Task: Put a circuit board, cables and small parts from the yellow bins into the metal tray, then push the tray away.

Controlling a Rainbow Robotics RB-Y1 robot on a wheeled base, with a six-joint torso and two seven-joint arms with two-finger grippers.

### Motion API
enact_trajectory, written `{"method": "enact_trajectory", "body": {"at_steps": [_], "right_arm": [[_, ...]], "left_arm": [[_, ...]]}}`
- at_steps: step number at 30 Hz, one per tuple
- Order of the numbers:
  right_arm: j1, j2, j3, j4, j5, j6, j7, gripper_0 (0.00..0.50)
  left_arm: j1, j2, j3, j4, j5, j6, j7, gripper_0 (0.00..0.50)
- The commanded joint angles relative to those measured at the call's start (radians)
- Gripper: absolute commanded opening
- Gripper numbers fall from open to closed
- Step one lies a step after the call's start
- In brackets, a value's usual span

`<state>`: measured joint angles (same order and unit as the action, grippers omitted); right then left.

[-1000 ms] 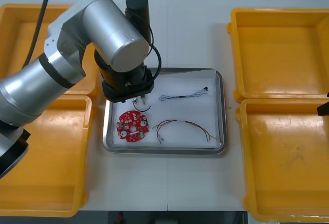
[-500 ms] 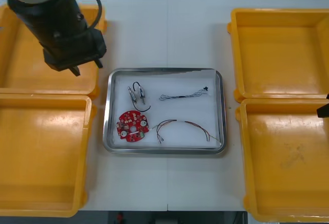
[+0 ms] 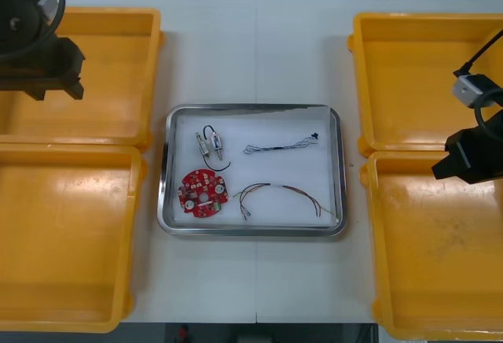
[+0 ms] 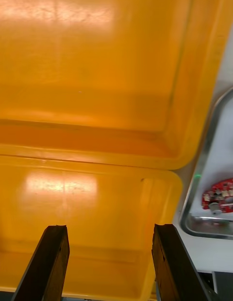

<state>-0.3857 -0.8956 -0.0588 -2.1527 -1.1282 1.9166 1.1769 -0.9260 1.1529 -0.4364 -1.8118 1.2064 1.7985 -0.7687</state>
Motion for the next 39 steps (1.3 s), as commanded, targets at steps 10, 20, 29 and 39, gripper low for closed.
{"method": "enact_trajectory", "body": {"at_steps": [10,20,29,39], "right_arm": [[-0.348,-0.057,0.462,-0.019,0.013,-0.041,0.063,0.5],[-0.536,0.0,0.778,-0.019,0.059,-0.199,0.093,0.5],[-0.567,0.098,0.916,-0.013,0.151,-0.286,0.239,0.5],[-0.656,0.198,1.096,0.068,0.196,-0.375,0.405,0.5]], "left_arm": [[0.461,0.177,0.28,-0.172,-0.018,-0.157,-0.107,0.5],[0.644,0.212,0.308,-0.228,-0.067,-0.315,-0.135,0.5],[0.685,0.238,0.308,-0.256,-0.053,-0.346,-0.158,0.5],[0.702,0.238,0.308,-0.256,-0.053,-0.343,-0.17,0.5]]}}
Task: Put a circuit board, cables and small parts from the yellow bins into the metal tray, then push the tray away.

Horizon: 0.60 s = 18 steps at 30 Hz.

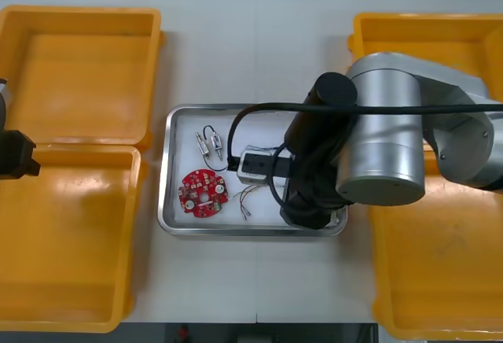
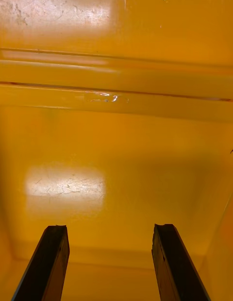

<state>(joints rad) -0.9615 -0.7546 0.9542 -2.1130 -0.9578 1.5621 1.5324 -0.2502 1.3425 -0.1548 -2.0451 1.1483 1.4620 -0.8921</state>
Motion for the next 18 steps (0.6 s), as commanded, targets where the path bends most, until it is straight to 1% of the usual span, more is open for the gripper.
{"method": "enact_trajectory", "body": {"at_steps": [1,7,13,18], "right_arm": [[-0.082,0.063,0.092,0.031,0.031,-0.024,0.048,0.5],[-0.083,0.117,0.182,0.077,0.128,-0.079,0.046,0.5],[-0.083,0.167,0.23,0.111,0.175,-0.093,0.037,0.5],[-0.083,0.207,0.258,0.153,0.188,-0.094,0.035,0.5]], "left_arm": [[0.026,0.049,0.026,-0.024,0.007,-0.005,-0.047,0.5],[0.026,0.049,0.026,-0.024,0.007,-0.005,-0.047,0.5],[0.026,0.049,0.026,-0.024,0.007,-0.005,-0.047,0.5],[0.026,0.049,0.026,-0.024,0.007,-0.005,-0.047,0.5]]}}
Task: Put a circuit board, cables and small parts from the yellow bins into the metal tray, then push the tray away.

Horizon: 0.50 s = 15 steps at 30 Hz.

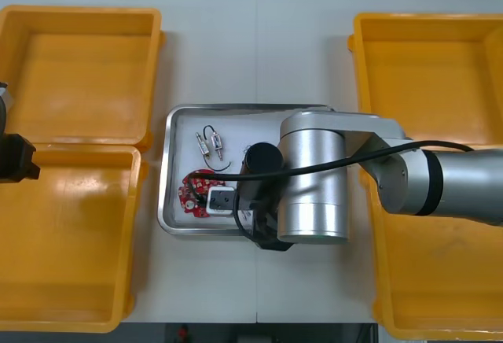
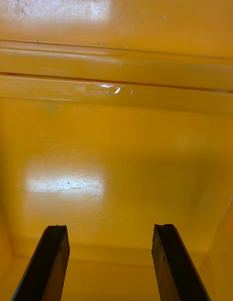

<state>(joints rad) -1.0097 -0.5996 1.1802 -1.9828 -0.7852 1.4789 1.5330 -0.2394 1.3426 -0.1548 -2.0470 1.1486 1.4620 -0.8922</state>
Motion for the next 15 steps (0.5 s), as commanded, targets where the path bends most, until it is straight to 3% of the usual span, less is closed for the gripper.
{"method": "enact_trajectory", "body": {"at_steps": [1,15], "right_arm": [[-0.033,0.061,0.041,0.029,0.024,-0.011,0.033,0.5],[-0.009,0.118,0.095,0.062,0.058,-0.008,0.006,0.5]], "left_arm": [[0.015,0.049,0.026,-0.022,0.007,-0.005,-0.047,0.5],[0.015,0.049,0.026,-0.022,0.007,-0.005,-0.047,0.5]]}}
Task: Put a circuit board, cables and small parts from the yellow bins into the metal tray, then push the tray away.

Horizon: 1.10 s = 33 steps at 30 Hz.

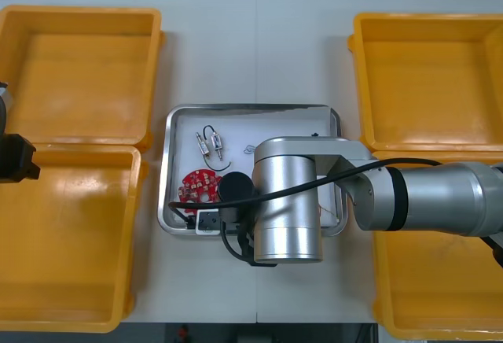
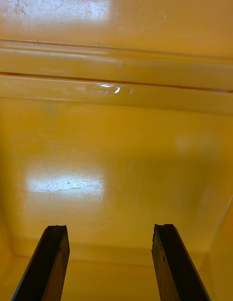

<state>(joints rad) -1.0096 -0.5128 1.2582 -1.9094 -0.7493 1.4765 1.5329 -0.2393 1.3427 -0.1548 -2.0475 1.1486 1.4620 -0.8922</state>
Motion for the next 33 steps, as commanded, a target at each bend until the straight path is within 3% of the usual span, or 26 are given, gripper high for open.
{"method": "enact_trajectory", "body": {"at_steps": [1,8,16,18,19,21,22,23,25,33], "right_arm": [[0.0,0.031,0.017,-0.01,0.034,-0.005,0.006,0.5],[0.048,0.037,0.024,-0.01,0.1,-0.005,0.006,0.5],[0.075,0.043,0.024,-0.01,0.125,-0.004,0.003,0.495],[0.075,0.043,0.026,-0.01,0.126,-0.004,0.003,0.451],[0.075,0.043,0.026,-0.01,0.126,-0.004,0.003,0.403],[0.075,0.043,0.026,-0.01,0.126,-0.004,0.003,0.236],[0.074,0.043,0.026,-0.01,0.126,-0.004,0.001,0.129],[0.075,0.043,0.024,-0.01,0.126,-0.002,0.0,0.065],[0.074,0.043,0.024,-0.01,0.13,-0.002,-0.003,0.0],[0.065,0.031,0.024,-0.011,0.174,-0.002,-0.005,0.0]], "left_arm": [[0.015,0.049,0.026,-0.022,0.007,-0.005,-0.047,0.5],[0.015,0.049,0.026,-0.022,0.007,-0.005,-0.047,0.5],[0.015,0.049,0.026,-0.022,0.007,-0.005,-0.047,0.5],[0.015,0.049,0.026,-0.022,0.007,-0.005,-0.047,0.5],[0.015,0.049,0.026,-0.022,0.007,-0.005,-0.047,0.5],[0.015,0.049,0.026,-0.022,0.007,-0.005,-0.047,0.5],[0.015,0.049,0.026,-0.022,0.007,-0.005,-0.047,0.5],[0.015,0.049,0.026,-0.022,0.007,-0.005,-0.047,0.5],[0.015,0.049,0.026,-0.022,0.007,-0.005,-0.047,0.5],[0.015,0.049,0.026,-0.022,0.007,-0.005,-0.047,0.5]]}}
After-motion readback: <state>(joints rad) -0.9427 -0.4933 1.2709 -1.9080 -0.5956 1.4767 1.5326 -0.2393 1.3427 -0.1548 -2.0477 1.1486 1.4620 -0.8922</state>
